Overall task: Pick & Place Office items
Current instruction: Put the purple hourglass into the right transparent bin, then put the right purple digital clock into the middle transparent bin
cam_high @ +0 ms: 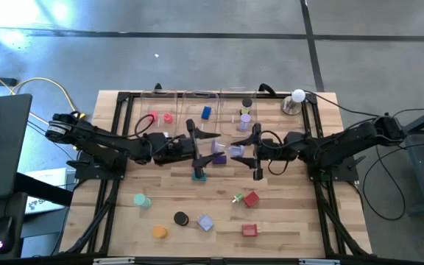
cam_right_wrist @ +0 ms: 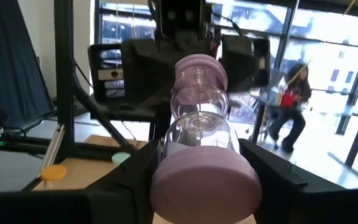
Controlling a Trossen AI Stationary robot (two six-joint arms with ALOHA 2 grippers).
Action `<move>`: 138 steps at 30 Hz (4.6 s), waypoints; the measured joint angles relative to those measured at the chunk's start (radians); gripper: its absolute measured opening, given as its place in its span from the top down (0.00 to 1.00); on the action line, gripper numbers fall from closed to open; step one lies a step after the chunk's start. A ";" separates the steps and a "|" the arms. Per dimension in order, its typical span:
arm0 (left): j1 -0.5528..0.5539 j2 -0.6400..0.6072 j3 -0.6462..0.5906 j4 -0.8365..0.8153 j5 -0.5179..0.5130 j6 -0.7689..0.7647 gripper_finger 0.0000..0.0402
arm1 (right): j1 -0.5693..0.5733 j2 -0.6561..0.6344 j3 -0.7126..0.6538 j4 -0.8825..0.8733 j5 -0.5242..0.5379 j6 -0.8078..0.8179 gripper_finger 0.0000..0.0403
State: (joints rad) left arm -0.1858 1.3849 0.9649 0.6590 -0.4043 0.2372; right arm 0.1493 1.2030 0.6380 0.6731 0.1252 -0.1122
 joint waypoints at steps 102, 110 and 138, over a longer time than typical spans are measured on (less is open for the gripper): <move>-0.198 -0.118 -0.002 -0.879 -0.192 -0.322 0.34 | -0.609 0.890 1.293 -1.699 0.059 0.082 0.45; -0.198 -0.118 -0.002 -0.912 -0.192 -0.355 0.34 | -0.546 0.888 1.501 -2.016 0.058 0.106 0.45; -0.221 -0.118 -0.040 -0.951 -0.085 -0.458 0.34 | 0.081 0.016 0.444 -1.367 0.212 0.448 0.45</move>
State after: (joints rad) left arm -0.4070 1.2671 0.9249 -0.2920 -0.4895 -0.2208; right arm 0.2303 1.2188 1.0817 -0.6943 0.3375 0.3355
